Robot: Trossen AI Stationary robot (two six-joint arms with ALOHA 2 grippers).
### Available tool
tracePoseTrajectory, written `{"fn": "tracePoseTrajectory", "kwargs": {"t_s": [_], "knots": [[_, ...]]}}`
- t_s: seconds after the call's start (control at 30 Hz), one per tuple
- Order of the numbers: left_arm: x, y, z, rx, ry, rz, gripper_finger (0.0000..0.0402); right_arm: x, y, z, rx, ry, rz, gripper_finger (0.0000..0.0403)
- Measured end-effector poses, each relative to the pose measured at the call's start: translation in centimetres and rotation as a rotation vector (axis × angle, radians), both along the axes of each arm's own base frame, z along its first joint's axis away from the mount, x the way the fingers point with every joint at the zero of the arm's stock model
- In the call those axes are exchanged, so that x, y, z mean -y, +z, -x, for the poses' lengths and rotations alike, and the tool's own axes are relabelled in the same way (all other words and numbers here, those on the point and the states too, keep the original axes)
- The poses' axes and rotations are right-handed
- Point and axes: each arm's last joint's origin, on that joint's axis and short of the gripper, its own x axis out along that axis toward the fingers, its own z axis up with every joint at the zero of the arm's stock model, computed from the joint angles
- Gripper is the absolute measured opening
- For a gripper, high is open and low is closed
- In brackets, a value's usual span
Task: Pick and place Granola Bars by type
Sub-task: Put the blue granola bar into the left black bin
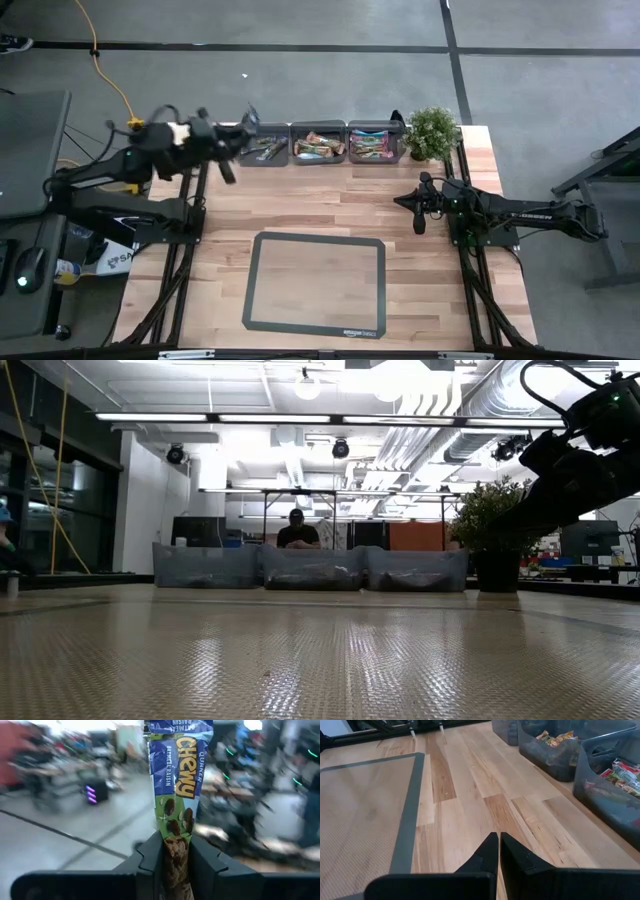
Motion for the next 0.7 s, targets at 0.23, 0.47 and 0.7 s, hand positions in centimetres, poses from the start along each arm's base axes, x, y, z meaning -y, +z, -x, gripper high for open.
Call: {"fn": "tracePoseTrajectory", "kwargs": {"t_s": [0.23,0.47,0.7], "knots": [[-1.3,1.0,2.0,0.063,0.305,-0.045,0.0068,0.0,0.0,0.0,0.001,0.000,0.000,0.0000],[-3.5,-0.2,-0.1,-0.079,0.593,-0.079,0.0068,0.0,0.0,0.0,0.001,0.000,0.000,0.0000],[-7.6,-2.5,-2.5,-0.279,0.667,-0.097,0.0069,0.0,0.0,0.0,0.002,0.000,0.000,0.0000]]}}
